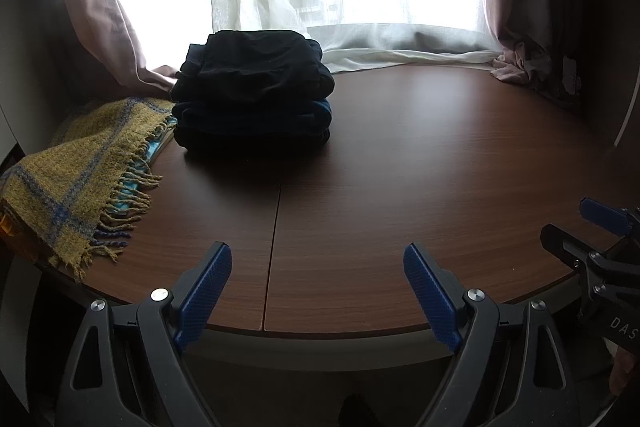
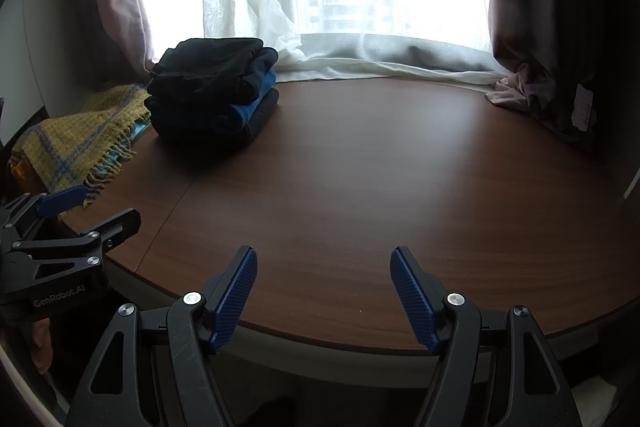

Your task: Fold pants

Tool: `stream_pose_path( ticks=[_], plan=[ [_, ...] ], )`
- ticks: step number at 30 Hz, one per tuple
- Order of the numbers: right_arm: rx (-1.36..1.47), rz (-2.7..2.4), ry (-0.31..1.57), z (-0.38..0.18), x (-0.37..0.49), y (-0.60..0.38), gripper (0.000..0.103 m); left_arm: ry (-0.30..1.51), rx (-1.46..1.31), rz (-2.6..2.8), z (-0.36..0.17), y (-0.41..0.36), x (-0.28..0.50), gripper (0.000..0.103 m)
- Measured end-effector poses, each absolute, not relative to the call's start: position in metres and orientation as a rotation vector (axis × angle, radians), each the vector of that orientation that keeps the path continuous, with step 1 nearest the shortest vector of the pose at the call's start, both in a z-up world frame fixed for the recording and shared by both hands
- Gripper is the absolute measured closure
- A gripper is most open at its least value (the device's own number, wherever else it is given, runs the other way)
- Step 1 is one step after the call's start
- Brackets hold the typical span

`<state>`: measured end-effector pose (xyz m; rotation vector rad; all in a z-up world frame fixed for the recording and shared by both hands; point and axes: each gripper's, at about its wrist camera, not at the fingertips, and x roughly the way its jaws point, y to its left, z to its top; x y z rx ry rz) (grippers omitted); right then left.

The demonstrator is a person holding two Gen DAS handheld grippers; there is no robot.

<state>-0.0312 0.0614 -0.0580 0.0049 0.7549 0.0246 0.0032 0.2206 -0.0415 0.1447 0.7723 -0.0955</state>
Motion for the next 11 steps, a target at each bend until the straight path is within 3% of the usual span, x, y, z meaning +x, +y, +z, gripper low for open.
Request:
stream_pose_path(
  ticks=[11],
  plan=[
    [0.005,0.030,0.755,-0.0586,-0.0273,0.0622,0.033,0.764,0.151,-0.092,-0.0407,0.2230,0.0037,0.014]
  ],
)
